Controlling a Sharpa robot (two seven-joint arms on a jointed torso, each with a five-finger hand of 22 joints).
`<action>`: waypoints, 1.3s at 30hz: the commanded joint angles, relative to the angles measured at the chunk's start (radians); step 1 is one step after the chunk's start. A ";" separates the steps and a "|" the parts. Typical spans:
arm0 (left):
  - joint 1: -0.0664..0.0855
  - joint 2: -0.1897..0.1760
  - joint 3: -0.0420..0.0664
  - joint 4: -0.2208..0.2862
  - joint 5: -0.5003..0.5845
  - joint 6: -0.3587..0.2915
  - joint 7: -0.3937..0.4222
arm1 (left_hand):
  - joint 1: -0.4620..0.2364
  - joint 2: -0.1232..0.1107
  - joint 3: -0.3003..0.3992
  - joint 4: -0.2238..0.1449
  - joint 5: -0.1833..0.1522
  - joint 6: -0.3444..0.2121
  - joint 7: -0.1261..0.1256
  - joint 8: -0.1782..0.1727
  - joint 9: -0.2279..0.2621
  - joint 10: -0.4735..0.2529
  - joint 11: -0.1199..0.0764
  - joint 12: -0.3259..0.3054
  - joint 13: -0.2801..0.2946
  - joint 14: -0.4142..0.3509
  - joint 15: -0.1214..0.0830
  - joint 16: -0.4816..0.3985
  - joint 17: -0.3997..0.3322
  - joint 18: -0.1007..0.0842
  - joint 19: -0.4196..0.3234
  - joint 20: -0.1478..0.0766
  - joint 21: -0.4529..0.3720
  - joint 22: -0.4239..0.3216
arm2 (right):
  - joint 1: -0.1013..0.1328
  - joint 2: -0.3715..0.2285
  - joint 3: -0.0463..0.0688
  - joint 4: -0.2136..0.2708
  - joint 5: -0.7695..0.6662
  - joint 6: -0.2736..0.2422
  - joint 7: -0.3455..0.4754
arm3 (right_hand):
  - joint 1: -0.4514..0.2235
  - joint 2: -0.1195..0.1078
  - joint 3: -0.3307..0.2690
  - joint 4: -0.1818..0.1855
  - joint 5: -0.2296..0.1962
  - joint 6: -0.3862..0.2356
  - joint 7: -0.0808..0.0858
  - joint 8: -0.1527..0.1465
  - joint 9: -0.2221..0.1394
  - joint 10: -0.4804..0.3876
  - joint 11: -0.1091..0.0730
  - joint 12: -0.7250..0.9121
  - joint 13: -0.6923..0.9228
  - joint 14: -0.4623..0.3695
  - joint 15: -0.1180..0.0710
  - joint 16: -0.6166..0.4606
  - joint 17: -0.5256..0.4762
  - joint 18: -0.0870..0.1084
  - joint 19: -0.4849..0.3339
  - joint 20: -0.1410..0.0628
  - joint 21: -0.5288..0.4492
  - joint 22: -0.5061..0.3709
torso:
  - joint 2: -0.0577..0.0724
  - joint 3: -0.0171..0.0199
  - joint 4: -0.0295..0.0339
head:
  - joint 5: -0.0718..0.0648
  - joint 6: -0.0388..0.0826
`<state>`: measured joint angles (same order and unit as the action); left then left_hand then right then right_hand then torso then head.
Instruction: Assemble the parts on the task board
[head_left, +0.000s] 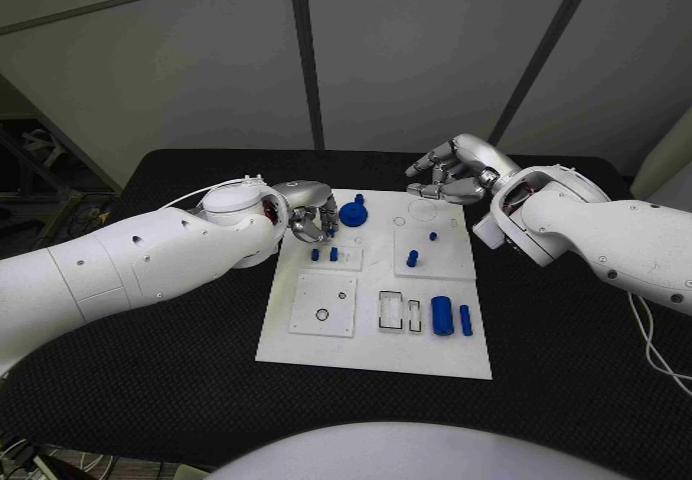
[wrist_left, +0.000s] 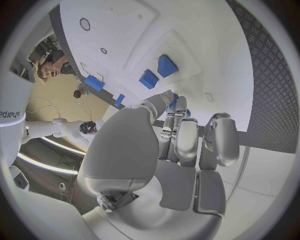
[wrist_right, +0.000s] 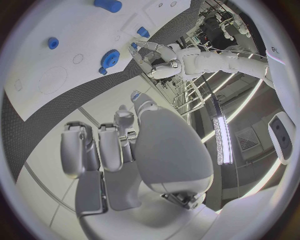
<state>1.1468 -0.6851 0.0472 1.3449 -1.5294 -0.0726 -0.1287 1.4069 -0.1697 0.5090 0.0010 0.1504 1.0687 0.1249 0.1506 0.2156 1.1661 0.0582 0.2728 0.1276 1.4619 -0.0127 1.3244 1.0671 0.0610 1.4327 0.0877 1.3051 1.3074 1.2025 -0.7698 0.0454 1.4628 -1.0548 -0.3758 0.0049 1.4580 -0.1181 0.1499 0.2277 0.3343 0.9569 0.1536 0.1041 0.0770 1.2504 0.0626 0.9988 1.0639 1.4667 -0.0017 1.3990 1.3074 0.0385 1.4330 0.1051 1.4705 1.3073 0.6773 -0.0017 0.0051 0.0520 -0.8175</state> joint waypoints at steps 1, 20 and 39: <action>0.000 0.002 0.000 -0.001 0.001 0.013 -0.009 | -0.014 0.001 -0.001 -0.004 -0.005 -0.013 0.009 -0.010 -0.007 -0.008 0.007 -0.016 -0.001 0.001 0.000 -0.001 -0.004 0.005 0.005 0.000 0.003 0.057 | 0.002 0.001 0.001 0.000 0.002 0.006 0.002 | -0.005 0.007 0.002 0.005 0.006 0.002 0.002 -0.002 0.000 -0.001 0.002 0.002 -0.001 0.051 -0.007 -0.004 0.049 0.007 -0.004 -0.001 -0.005 0.094 | -0.001 -0.0004 0.0005 | 0.001 0.001; -0.001 0.004 -0.001 -0.006 0.001 0.020 -0.021 | -0.048 -0.026 -0.007 0.005 -0.005 -0.119 0.025 -0.082 -0.052 -0.055 0.024 -0.069 -0.013 -0.003 0.014 0.002 -0.012 0.010 -0.005 0.013 -0.019 0.045 | 0.002 -0.003 0.000 -0.007 0.002 0.006 -0.001 | -0.003 0.007 0.004 0.006 0.007 0.000 0.002 -0.003 -0.001 -0.043 0.002 -0.067 -0.061 0.045 -0.007 -0.025 0.026 0.011 -0.015 -0.002 -0.015 0.080 | -0.002 -0.0006 -0.0003 | -0.001 0.002; -0.006 -0.021 0.000 0.007 0.002 0.000 -0.019 | -0.048 -0.027 -0.007 0.005 -0.004 -0.130 0.023 -0.087 -0.061 -0.064 0.026 -0.079 -0.015 -0.003 0.016 0.004 -0.012 0.010 -0.005 0.015 -0.022 0.044 | 0.001 -0.007 0.000 -0.039 -0.038 0.033 -0.031 | 0.011 -0.012 0.041 0.030 0.007 0.004 -0.001 -0.001 -0.001 -0.134 -0.002 -0.412 -0.386 0.025 -0.013 -0.134 -0.077 0.024 -0.053 -0.008 -0.063 0.021 | -0.001 -0.0007 0.0007 | 0.001 0.008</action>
<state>1.1398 -0.7047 0.0467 1.3491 -1.5290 -0.0625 -0.1440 1.3698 -0.1959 0.5062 0.0039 0.1505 0.9485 0.1484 0.0693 0.1557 1.1097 0.0846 0.1989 0.1135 1.4589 -0.0028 1.3244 1.0545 0.0609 1.4254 0.0950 1.2878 1.3074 1.2021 -0.7771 0.0451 1.4250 -1.0733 -0.3601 -0.0150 1.4646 -0.1247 0.1845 0.2569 0.3389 0.9569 0.1536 0.1041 0.0762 1.1110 0.0585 0.5935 0.6847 1.4669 -0.0093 1.2696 1.2338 0.0546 1.3862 0.0980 1.4138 1.3073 0.6745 -0.0028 0.0055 0.0531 -0.8108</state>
